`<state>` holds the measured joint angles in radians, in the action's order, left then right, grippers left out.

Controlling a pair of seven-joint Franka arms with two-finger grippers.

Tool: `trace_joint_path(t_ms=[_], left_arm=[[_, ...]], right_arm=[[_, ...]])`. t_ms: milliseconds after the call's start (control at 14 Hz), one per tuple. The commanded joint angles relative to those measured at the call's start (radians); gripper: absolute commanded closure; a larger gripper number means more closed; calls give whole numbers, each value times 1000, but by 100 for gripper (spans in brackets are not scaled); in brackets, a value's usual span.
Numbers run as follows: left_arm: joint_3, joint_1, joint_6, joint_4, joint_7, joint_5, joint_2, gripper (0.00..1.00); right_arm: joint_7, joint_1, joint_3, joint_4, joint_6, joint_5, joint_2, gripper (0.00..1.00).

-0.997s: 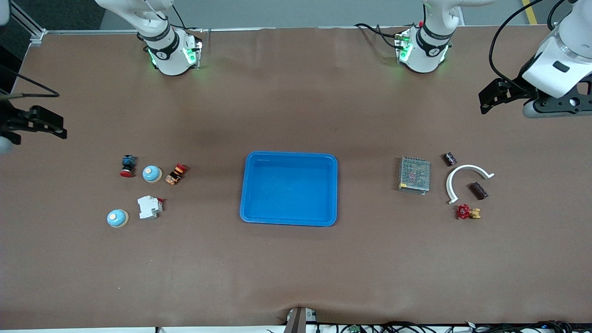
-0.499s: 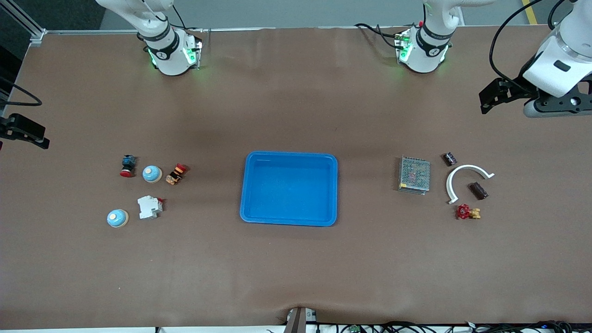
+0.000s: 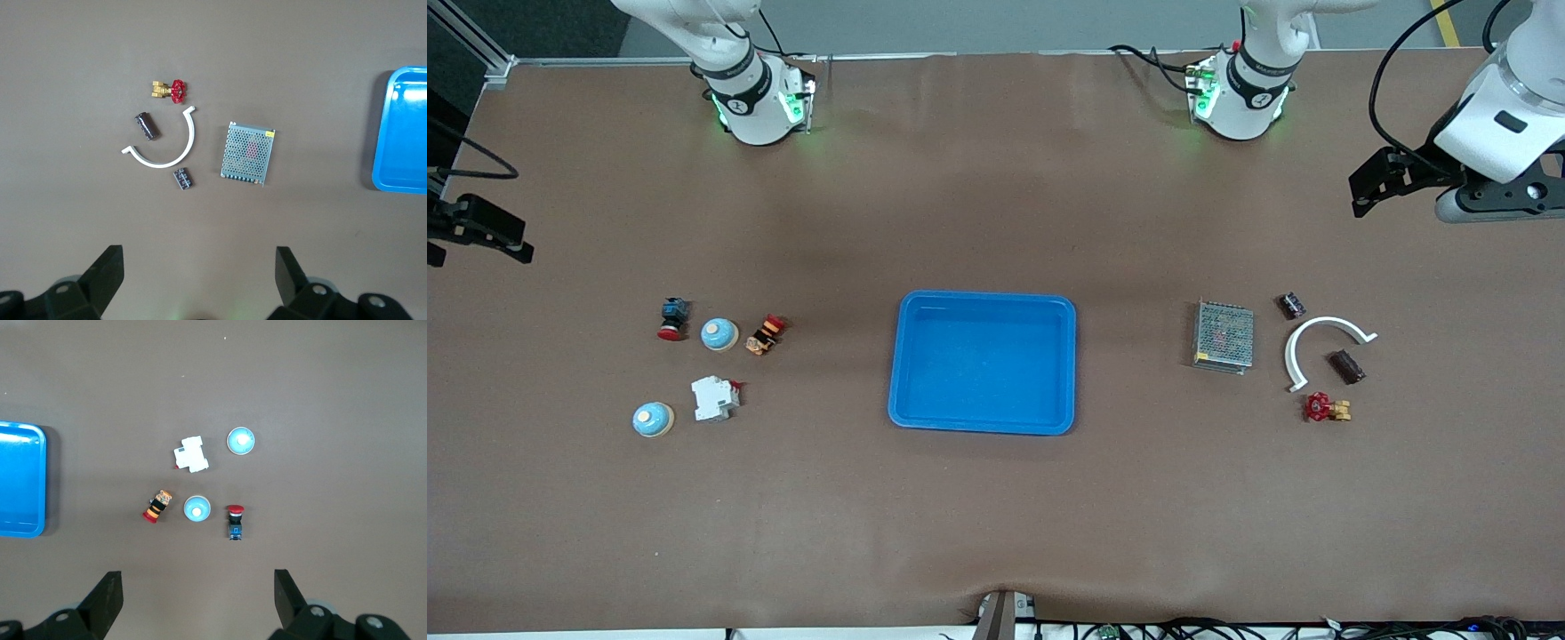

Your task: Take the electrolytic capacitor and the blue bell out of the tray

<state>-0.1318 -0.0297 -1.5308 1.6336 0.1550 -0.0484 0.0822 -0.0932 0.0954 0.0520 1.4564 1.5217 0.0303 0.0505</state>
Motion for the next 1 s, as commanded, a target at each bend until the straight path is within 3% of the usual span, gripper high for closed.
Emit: trace_joint_path(t_ms=[0,142,427,926], left_arm=[[-8,-1,53,-17,-29,16,5,0],[-14,1,60,-15,-31,19,14,0],[-14,7,60,-20,-29,19,19,0],[-8,8,60,-37,-29,21,19,0]], right_arm=[[7,23,9,102,48,-26,-70,0],[7,17,6,102,49,-26,-69,0],[7,-193,-207,98,63,-20,-67,0],[7,-192,-208,96,83,-17,-46,0]])
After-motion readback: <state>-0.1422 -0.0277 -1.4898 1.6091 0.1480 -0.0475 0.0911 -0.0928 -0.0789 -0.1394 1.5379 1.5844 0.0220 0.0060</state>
